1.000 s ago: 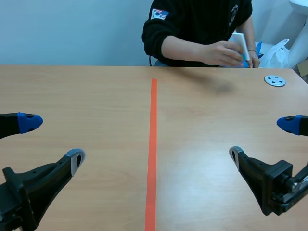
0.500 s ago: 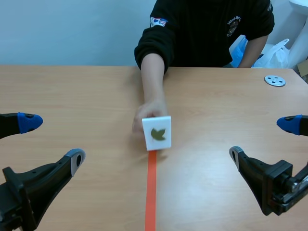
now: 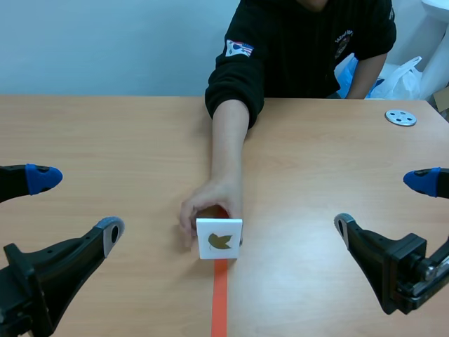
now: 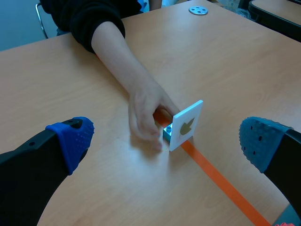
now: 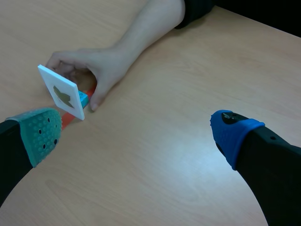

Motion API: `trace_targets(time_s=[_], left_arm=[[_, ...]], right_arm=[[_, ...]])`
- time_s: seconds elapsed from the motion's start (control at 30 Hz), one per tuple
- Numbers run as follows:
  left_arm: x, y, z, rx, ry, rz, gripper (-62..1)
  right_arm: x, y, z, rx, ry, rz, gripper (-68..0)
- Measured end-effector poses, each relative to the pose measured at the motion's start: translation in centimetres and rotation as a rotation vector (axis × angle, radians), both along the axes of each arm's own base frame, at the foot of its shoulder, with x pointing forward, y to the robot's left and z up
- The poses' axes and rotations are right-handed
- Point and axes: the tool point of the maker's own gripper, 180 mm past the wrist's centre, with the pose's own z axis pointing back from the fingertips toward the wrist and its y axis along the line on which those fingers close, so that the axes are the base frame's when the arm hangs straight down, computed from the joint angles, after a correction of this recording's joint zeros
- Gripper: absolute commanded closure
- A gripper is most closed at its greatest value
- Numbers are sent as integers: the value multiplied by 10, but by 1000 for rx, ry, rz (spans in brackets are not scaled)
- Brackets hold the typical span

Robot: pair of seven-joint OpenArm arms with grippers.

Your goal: Sort the leaf by its shape. The table is split by an orange tape line. A compound leaf with several leaflets goes to the left side, a simple leaf with one blade goes to the right side. Return to the home posture when a red brick is placed on the table.

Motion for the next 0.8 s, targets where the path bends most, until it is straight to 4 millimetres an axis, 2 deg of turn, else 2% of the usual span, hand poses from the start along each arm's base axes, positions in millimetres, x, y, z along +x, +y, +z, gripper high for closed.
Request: trace_targets(time_s=[0.17, 0.33, 0.47, 0.8], left_arm=[[0, 0, 0, 1, 1, 0, -623], [-3, -1, -11, 45, 44, -21, -623], [5, 0, -11, 57, 35, -21, -623], [13, -5, -48, 88, 89, -110, -623]], right_arm=[[0, 0, 0, 0, 0, 0, -679], [0, 0, 0, 0, 0, 0, -679], [0, 0, 0, 0, 0, 0, -679], [0, 0, 0, 0, 0, 0, -679]])
